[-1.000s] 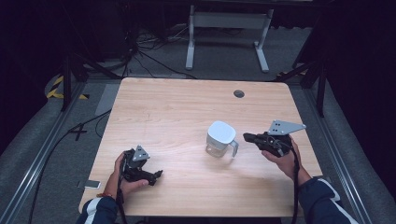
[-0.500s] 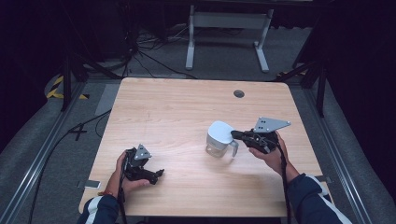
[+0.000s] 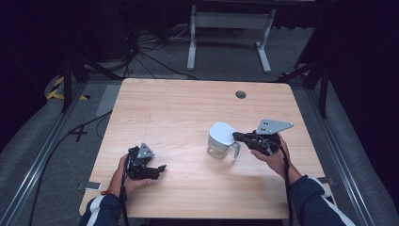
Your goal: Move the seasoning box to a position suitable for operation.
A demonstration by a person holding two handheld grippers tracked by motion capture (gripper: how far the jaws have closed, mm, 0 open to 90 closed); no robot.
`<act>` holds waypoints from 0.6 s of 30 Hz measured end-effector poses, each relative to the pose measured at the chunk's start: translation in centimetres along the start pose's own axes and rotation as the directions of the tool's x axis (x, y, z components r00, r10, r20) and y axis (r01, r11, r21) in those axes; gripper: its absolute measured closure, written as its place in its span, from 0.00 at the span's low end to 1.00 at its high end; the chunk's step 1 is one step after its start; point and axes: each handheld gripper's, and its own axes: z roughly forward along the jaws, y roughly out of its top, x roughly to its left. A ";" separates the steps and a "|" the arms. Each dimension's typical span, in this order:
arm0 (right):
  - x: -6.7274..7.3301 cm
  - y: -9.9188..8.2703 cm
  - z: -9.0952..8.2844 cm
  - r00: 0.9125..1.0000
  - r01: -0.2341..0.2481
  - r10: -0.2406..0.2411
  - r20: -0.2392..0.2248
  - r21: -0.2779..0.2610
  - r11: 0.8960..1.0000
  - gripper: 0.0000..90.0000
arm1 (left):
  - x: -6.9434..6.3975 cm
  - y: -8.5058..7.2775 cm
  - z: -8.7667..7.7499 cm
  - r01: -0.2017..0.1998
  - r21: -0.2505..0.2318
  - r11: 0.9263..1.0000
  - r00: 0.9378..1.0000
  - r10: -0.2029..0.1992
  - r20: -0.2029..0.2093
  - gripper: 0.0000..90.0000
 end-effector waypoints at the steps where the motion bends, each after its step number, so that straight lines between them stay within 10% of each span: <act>1: 0.0 0.0 0.0 1.000 0.001 -0.001 0.001 0.000 1.000 1.00 | -0.2 0.4 0.0 -0.015 -0.010 1.000 1.000 0.015 0.001 0.39; 10: 0.1 0.0 -0.1 1.000 0.004 -0.004 0.002 0.003 1.000 1.00 | -1.1 4.6 0.1 -0.073 -0.116 0.991 0.996 0.077 0.033 0.83; 18: 0.1 -0.1 -0.2 1.000 0.006 -0.006 0.000 0.003 1.000 1.00 | -2.7 9.8 1.8 -0.118 -0.186 0.975 0.990 0.130 0.053 0.91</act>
